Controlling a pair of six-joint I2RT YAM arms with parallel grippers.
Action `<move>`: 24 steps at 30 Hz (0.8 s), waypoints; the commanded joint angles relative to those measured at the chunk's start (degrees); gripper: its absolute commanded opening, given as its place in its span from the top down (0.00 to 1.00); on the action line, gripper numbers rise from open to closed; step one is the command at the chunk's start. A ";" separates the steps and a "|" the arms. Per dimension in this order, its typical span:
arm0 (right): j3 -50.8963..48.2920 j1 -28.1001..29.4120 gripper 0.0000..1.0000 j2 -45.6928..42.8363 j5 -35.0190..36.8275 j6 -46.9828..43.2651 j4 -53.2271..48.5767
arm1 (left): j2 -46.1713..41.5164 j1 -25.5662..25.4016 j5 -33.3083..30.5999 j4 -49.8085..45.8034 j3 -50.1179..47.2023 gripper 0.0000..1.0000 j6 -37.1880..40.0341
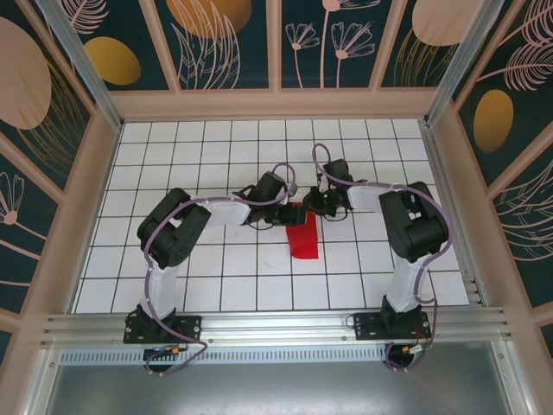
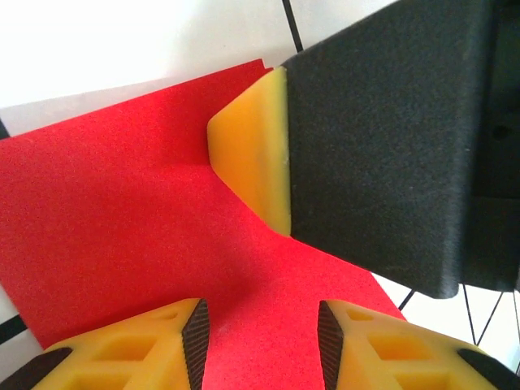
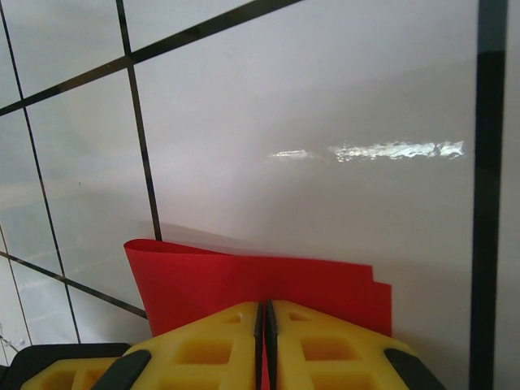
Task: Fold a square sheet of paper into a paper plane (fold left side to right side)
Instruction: Hold the square sheet of paper at the center of the table, then first fold the square sheet of paper in half at the center of the table.
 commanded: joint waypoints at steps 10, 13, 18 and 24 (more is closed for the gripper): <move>-1.82 0.92 0.85 1.61 4.39 -1.10 -4.27 | -7.88 -0.79 5.75 7.15 -7.17 0.53 -0.32; -1.56 1.03 0.85 1.82 4.51 -0.94 -4.40 | -6.60 -1.05 6.16 7.58 -6.95 0.54 -0.40; -1.52 1.06 0.85 1.80 4.91 -0.93 -4.76 | -4.53 -1.68 5.10 6.94 -6.91 0.54 -0.14; -1.48 1.06 0.85 1.80 5.19 -0.93 -5.04 | -3.89 -2.25 4.59 6.41 -7.84 0.55 0.81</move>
